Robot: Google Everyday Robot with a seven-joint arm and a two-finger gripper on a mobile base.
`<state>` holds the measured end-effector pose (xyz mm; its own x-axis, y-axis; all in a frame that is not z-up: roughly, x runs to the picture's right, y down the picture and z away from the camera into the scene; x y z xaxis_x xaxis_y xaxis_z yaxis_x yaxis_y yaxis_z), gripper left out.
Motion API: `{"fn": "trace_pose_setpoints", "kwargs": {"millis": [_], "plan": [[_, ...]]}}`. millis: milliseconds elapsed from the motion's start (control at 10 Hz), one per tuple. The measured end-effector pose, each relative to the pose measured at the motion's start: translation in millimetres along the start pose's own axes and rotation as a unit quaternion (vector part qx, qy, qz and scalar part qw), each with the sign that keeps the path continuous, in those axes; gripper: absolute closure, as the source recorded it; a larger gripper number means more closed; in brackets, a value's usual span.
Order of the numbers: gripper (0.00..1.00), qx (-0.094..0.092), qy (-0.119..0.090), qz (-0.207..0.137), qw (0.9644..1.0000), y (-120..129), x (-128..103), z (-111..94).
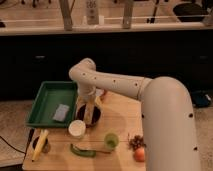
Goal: Place eraser in purple bowl
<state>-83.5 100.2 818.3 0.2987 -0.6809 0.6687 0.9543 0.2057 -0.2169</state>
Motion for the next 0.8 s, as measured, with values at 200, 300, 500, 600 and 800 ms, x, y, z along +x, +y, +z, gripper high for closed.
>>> {"fn": "trace_pose_setpoints", "kwargs": {"millis": [200, 300, 500, 600, 800], "plan": [[0.2, 0.0, -0.009, 0.001, 1.0, -0.6, 4.7, 2.2], [0.2, 0.0, -0.009, 0.001, 1.0, -0.5, 4.8, 2.2], [0.2, 0.0, -0.009, 0.001, 1.0, 0.2, 5.1, 2.4], [0.2, 0.0, -0.009, 0.001, 1.0, -0.1, 4.9, 2.4], [0.2, 0.0, -0.009, 0.001, 1.0, -0.5, 4.5, 2.6]]}}
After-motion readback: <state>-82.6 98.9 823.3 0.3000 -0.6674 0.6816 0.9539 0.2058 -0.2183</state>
